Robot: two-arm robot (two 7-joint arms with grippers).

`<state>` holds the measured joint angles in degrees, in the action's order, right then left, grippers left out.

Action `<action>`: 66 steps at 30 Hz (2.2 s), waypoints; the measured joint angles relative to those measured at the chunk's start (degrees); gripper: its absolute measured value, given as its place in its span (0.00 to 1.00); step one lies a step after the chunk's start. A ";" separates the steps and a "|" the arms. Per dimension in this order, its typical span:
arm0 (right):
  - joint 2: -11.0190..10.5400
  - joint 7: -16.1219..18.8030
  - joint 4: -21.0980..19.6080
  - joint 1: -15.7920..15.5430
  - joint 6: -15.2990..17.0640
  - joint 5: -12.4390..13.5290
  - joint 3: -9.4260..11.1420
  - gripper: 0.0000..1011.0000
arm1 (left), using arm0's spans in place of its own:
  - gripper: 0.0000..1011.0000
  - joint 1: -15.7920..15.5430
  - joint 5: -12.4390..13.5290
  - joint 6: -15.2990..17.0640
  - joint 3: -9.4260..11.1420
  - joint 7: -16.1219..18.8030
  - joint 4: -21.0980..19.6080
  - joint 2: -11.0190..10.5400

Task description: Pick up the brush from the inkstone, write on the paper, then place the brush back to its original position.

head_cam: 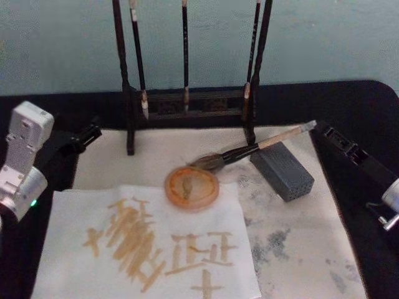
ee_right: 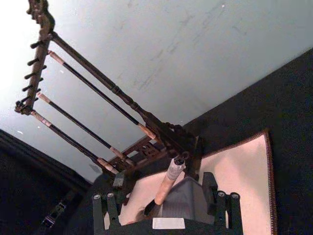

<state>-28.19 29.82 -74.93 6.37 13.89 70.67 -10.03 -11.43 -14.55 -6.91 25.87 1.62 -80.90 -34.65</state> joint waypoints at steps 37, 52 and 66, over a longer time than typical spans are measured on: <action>0.68 1.50 8.93 6.93 2.10 6.29 -6.13 1.00 | 0.99 0.00 0.00 0.00 0.00 0.00 0.00 0.00; 0.26 1.92 9.80 8.36 1.46 7.62 -8.32 1.00 | 0.99 0.00 0.00 0.00 0.00 0.00 0.00 0.00; -0.25 2.50 10.53 9.29 0.72 9.20 -9.88 1.00 | 0.99 0.00 0.00 0.00 0.00 0.00 0.00 0.00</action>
<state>-28.44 32.32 -64.40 15.66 14.60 79.86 -19.92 -11.43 -14.55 -6.91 25.87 1.62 -80.90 -34.65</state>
